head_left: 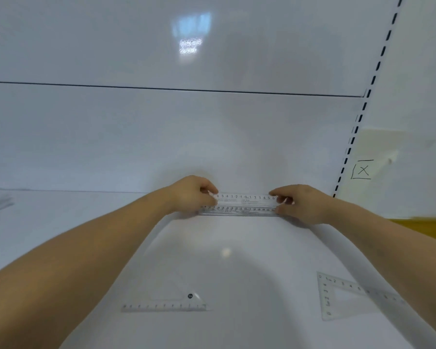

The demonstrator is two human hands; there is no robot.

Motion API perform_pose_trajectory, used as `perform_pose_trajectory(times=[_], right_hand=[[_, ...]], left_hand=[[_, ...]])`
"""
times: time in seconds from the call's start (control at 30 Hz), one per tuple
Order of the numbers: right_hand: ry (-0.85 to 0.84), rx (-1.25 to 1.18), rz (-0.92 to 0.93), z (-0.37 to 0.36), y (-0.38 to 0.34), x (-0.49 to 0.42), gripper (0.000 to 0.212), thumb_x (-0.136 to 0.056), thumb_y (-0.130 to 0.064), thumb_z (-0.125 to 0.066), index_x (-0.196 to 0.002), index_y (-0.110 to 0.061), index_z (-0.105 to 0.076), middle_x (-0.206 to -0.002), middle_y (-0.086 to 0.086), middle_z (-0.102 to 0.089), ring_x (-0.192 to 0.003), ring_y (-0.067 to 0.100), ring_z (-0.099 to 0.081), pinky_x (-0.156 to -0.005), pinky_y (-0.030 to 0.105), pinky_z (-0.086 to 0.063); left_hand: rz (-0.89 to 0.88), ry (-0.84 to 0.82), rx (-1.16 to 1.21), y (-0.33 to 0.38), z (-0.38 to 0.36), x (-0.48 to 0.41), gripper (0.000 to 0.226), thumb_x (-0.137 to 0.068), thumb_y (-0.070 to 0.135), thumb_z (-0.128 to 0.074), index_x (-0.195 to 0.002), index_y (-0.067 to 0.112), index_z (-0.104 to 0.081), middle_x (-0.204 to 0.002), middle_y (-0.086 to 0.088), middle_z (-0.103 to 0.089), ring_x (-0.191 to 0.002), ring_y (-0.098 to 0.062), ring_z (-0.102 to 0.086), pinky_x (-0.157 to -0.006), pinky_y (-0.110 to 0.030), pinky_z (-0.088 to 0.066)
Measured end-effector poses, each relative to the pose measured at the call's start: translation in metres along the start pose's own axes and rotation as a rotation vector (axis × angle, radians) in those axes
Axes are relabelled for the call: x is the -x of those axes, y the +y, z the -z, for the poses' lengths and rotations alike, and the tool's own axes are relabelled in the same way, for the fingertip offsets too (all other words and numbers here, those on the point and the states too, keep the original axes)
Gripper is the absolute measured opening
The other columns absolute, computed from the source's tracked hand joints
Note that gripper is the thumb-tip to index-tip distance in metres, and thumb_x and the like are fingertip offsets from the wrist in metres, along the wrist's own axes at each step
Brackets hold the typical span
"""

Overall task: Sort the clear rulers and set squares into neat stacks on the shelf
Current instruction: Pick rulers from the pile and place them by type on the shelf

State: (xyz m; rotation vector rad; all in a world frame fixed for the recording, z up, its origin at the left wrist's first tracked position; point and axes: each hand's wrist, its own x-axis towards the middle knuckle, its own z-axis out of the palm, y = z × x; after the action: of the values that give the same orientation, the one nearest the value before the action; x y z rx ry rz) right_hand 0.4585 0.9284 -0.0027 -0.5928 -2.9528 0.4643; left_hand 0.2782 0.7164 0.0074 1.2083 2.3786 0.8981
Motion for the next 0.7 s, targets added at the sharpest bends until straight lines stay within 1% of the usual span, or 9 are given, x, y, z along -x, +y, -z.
perform_pose_trajectory(times=[0.07, 0.13, 0.23, 0.33, 0.43, 0.5, 0.57, 0.63, 0.7], right_hand=[[-0.021, 0.023, -0.018, 0.0, 0.003, 0.003, 0.048, -0.09, -0.033, -0.06, -0.136, -0.025, -0.049, -0.128, -0.006, -0.054, -0.114, 0.013, -0.05, -0.095, 0.019, -0.034], [-0.039, 0.045, -0.041, -0.001, 0.005, 0.004, 0.05, -0.089, -0.036, -0.06, -0.137, -0.026, -0.048, -0.133, -0.005, -0.051, -0.121, 0.013, -0.047, -0.101, 0.022, -0.032], [-0.052, 0.05, -0.068, -0.002, 0.005, 0.004, 0.051, -0.088, -0.037, -0.061, -0.137, -0.025, -0.048, -0.131, -0.004, -0.051, -0.115, 0.013, -0.049, -0.097, 0.02, -0.032], [-0.042, 0.081, -0.058, -0.001, 0.002, 0.002, 0.041, -0.087, -0.035, -0.063, -0.126, -0.022, -0.058, -0.123, -0.003, -0.056, -0.101, 0.011, -0.051, -0.089, 0.02, -0.037], [-0.034, 0.114, -0.051, -0.001, -0.002, 0.003, 0.029, -0.087, -0.031, -0.062, -0.113, -0.017, -0.066, -0.114, 0.001, -0.062, -0.102, 0.018, -0.056, -0.091, 0.028, -0.044], [-0.054, 0.109, -0.064, 0.001, -0.004, 0.005, 0.028, -0.086, -0.032, -0.062, -0.11, -0.017, -0.067, -0.112, 0.001, -0.063, -0.103, 0.021, -0.057, -0.091, 0.031, -0.045], [-0.104, 0.112, -0.078, 0.004, -0.01, 0.006, 0.036, -0.085, -0.035, -0.06, -0.117, -0.02, -0.062, -0.121, 0.0, -0.06, -0.11, 0.022, -0.055, -0.093, 0.029, -0.042], [-0.115, 0.148, -0.076, 0.013, -0.021, 0.003, 0.054, -0.087, -0.039, -0.058, -0.136, -0.021, -0.047, -0.14, -0.001, -0.047, -0.128, 0.021, -0.043, -0.103, 0.029, -0.034], [-0.081, 0.166, -0.026, 0.022, -0.038, -0.007, 0.061, -0.09, -0.043, -0.055, -0.144, -0.021, -0.037, -0.15, -0.001, -0.035, -0.137, 0.02, -0.032, -0.11, 0.03, -0.026]], left_hand=[[-0.032, -0.037, -0.194, -0.008, 0.0, 0.004, 0.034, -0.082, 0.029, -0.07, -0.114, 0.023, -0.063, -0.095, 0.008, -0.057, -0.085, -0.009, -0.056, -0.07, -0.018, -0.041], [-0.032, -0.061, -0.314, -0.017, 0.002, 0.008, 0.039, -0.081, 0.036, -0.07, -0.118, 0.025, -0.062, -0.104, 0.008, -0.054, -0.089, -0.01, -0.054, -0.076, -0.02, -0.039], [-0.048, -0.053, -0.406, -0.023, 0.004, 0.011, 0.042, -0.087, 0.037, -0.064, -0.126, 0.024, -0.058, -0.118, 0.006, -0.052, -0.095, -0.01, -0.049, -0.084, -0.02, -0.035], [-0.062, -0.044, -0.448, -0.019, 0.002, 0.012, 0.038, -0.092, 0.03, -0.057, -0.129, 0.02, -0.057, -0.128, 0.002, -0.051, -0.101, -0.012, -0.047, -0.087, -0.019, -0.033], [-0.058, -0.052, -0.453, -0.015, -0.002, 0.013, 0.036, -0.095, 0.026, -0.052, -0.13, 0.017, -0.054, -0.129, -0.001, -0.049, -0.098, -0.011, -0.045, -0.087, -0.018, -0.031], [-0.039, -0.06, -0.452, -0.013, -0.004, 0.013, 0.04, -0.096, 0.026, -0.051, -0.135, 0.016, -0.049, -0.132, -0.002, -0.046, -0.106, -0.015, -0.048, -0.089, -0.019, -0.032], [0.002, -0.062, -0.432, -0.012, -0.004, 0.014, 0.049, -0.093, 0.033, -0.054, -0.139, 0.018, -0.043, -0.136, -0.001, -0.043, -0.115, -0.018, -0.048, -0.092, -0.021, -0.033], [0.046, -0.044, -0.408, -0.012, -0.001, 0.019, 0.061, -0.089, 0.042, -0.057, -0.143, 0.023, -0.036, -0.142, 0.003, -0.035, -0.122, -0.019, -0.045, -0.1, -0.027, -0.036], [0.072, -0.011, -0.416, -0.013, 0.006, 0.03, 0.064, -0.088, 0.046, -0.057, -0.145, 0.027, -0.033, -0.147, 0.004, -0.031, -0.129, -0.019, -0.04, -0.106, -0.033, -0.034]])
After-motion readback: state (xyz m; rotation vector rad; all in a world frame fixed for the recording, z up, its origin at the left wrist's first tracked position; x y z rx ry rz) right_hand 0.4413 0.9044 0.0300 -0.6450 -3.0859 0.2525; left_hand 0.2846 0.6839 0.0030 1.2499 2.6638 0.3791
